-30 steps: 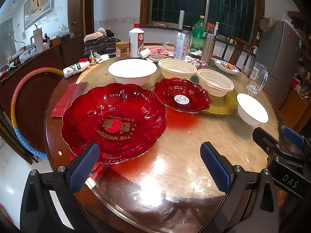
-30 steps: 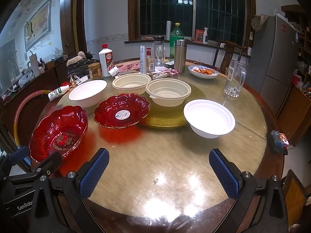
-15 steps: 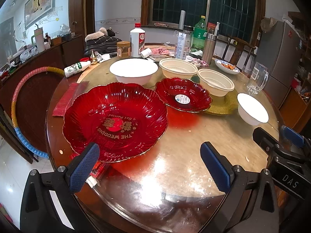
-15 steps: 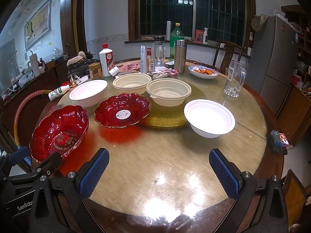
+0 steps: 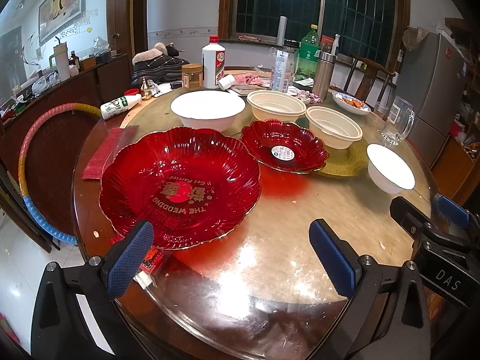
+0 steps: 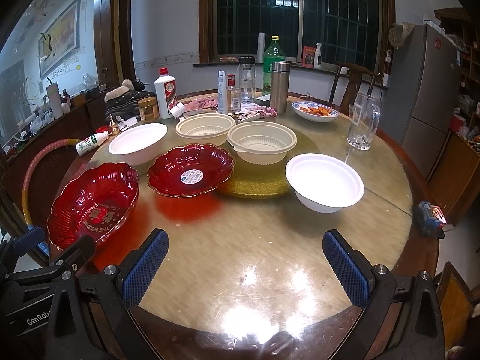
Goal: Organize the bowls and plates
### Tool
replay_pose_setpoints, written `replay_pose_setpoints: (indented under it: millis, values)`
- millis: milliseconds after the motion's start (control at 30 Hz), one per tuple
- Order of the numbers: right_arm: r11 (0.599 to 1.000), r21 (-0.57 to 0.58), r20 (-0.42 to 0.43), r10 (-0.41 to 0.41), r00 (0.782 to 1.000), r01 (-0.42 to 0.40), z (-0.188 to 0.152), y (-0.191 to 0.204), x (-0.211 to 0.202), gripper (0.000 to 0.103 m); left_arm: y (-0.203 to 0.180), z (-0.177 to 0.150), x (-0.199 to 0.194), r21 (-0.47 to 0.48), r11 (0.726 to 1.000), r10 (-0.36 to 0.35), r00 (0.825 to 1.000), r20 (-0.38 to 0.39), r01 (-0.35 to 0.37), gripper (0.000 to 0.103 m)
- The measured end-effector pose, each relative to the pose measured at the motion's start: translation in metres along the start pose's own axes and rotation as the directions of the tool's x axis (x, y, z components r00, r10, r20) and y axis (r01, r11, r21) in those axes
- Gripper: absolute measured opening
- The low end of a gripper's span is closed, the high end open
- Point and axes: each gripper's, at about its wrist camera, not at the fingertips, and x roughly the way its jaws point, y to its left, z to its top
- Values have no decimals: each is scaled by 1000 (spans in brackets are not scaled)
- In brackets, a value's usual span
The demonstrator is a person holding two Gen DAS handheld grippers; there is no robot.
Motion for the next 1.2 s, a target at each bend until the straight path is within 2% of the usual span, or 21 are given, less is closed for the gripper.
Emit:
replay_pose_setpoints:
  millis: [233,367,467,567,667,700,733,800,867,933,1000,1067,1133,1167,1200]
  values:
    - [1000,-4,-1,26,1000,-26,-1,7,1,103,8,-1,-3,4,1000,-4,1000,4,4,103]
    - [994,5,-23,108,994,-108,0,11,1,103,32,11,-14,-13,999,-37,998,44,38,103]
    - [963,87,-64,260,963,-254,2,7,9,103,69,21,-16,-73,994,-78,995,69,83,103]
    - [921,155,-122,377,918,-357,7,11,25,103,101,27,4,-107,988,-109,994,-8,107,103]
    - [874,171,-171,481,860,-455,12,32,45,102,121,26,21,-140,984,-121,991,-59,111,103]
    - [865,177,-186,499,847,-470,13,40,54,98,127,27,25,-162,979,-130,990,-53,119,103]
    - [861,183,-206,506,838,-475,14,47,63,88,131,28,30,-182,977,-122,991,-56,110,101]
    - [844,227,-265,534,802,-487,15,59,88,75,134,29,39,-192,976,-114,991,-72,99,89]
    - [807,306,-303,585,752,-505,14,68,113,70,134,29,51,-182,981,-87,992,-93,69,82]
    - [799,328,-319,596,737,-504,15,74,125,68,137,31,63,-187,981,-79,990,-114,57,74]
    - [795,336,-323,600,732,-504,17,83,135,67,144,31,72,-226,973,-81,989,-123,51,73]
    - [795,340,-325,600,731,-502,19,90,142,62,151,31,77,-255,966,-76,990,-122,42,63]
    - [803,343,-343,590,731,-487,21,94,150,44,153,30,84,-257,966,-41,989,-142,4,27]
    - [813,339,-363,577,732,-473,20,98,156,38,153,29,87,-248,969,-17,989,-144,-19,18]
    - [818,340,-379,571,728,-464,19,100,161,26,154,27,90,-246,969,-17,989,-148,-20,10]
